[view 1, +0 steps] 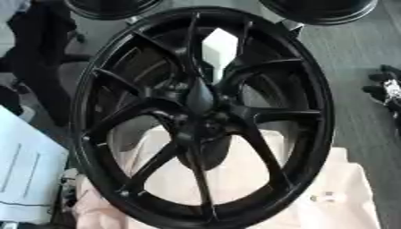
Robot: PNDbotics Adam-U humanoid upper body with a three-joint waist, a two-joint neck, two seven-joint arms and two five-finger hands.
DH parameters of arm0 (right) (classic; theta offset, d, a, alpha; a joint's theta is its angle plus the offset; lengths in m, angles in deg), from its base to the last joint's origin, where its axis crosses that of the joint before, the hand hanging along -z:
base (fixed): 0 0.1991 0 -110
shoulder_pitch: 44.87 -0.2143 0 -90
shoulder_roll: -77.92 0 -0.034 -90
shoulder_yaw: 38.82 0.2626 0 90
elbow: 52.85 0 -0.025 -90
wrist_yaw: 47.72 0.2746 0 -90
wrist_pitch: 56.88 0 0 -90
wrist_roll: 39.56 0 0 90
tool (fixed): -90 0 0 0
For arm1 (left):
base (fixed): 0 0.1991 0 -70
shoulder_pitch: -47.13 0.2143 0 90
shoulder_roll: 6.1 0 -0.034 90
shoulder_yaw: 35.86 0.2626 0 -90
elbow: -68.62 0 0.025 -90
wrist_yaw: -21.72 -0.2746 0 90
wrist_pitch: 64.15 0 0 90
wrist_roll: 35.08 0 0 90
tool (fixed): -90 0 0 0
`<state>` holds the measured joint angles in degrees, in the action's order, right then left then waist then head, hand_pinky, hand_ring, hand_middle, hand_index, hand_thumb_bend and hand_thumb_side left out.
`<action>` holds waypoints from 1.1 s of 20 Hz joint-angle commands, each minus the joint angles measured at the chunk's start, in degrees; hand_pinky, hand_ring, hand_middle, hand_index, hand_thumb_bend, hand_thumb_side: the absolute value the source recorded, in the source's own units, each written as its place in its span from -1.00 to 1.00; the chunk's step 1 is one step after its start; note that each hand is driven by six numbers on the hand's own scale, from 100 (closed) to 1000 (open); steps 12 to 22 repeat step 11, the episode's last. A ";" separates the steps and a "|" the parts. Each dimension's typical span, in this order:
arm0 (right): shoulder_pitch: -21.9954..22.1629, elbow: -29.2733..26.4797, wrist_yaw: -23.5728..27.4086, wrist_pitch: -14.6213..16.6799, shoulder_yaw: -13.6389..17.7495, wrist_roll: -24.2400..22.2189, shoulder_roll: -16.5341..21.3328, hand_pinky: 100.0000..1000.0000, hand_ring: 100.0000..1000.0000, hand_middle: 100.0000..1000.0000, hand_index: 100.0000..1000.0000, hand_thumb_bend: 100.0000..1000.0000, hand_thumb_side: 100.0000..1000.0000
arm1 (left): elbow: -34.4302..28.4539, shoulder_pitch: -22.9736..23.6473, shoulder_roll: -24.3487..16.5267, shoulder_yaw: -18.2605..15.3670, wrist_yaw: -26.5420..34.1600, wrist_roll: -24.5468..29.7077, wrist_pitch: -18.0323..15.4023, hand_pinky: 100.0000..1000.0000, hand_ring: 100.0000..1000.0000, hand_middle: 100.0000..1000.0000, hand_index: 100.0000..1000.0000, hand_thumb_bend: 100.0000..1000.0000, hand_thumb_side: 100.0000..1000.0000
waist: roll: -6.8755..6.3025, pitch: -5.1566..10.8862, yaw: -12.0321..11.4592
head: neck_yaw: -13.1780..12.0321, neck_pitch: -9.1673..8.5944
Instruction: Pull the pin out of the wheel hub.
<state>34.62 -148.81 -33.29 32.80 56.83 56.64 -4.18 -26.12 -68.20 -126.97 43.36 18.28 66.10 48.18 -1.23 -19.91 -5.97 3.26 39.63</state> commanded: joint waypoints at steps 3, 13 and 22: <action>-0.91 -1.32 0.72 0.16 0.81 0.34 0.56 0.81 0.45 0.51 0.75 -1.00 0.14 | -2.97 -0.68 5.87 -3.83 5.19 -5.35 -3.73 0.22 0.46 0.37 0.41 -0.52 0.22 | 0.20 1.06 0.21 | -0.42 -0.56; -2.28 -1.40 1.33 0.07 0.86 0.85 0.05 0.81 0.45 0.51 0.75 -1.00 0.13 | -3.90 0.28 17.69 -6.30 13.02 -13.17 -9.89 0.21 0.48 0.42 0.42 -0.47 0.26 | 0.57 1.04 0.26 | -0.96 -0.99; -2.28 -1.40 1.33 0.07 0.86 0.85 0.05 0.81 0.45 0.51 0.75 -1.00 0.13 | -3.90 0.28 17.69 -6.30 13.02 -13.17 -9.89 0.21 0.48 0.42 0.42 -0.47 0.26 | 0.57 1.04 0.26 | -0.96 -0.99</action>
